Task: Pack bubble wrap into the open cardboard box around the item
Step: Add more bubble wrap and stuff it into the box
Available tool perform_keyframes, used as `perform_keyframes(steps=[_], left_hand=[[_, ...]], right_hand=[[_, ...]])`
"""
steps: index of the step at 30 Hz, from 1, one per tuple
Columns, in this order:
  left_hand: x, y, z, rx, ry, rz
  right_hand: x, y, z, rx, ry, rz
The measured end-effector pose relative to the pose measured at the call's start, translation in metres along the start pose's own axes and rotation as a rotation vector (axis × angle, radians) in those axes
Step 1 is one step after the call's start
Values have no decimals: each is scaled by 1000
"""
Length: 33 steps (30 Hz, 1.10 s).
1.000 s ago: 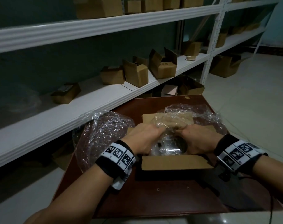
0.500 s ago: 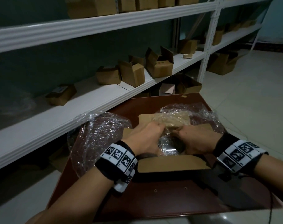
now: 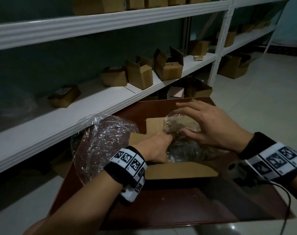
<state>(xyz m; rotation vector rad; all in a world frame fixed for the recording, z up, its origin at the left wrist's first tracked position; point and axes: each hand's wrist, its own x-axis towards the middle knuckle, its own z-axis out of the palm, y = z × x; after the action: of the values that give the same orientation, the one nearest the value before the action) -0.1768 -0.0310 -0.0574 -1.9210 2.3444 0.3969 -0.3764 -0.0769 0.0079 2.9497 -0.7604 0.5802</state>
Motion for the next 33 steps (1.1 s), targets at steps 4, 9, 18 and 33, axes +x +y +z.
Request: perform_keyframes(steps=[4, 9, 18, 33], left_hand=[[3, 0, 2, -49, -12, 12], [4, -3, 6, -16, 6, 0], [-6, 0, -3, 144, 57, 79], [-8, 4, -10, -46, 80, 74]], right_hand=[[-7, 9, 10, -9, -242, 52], [-10, 16, 22, 51, -340, 20], [-5, 5, 53, 52, -612, 214], [-2, 5, 50, 62, -757, 215]])
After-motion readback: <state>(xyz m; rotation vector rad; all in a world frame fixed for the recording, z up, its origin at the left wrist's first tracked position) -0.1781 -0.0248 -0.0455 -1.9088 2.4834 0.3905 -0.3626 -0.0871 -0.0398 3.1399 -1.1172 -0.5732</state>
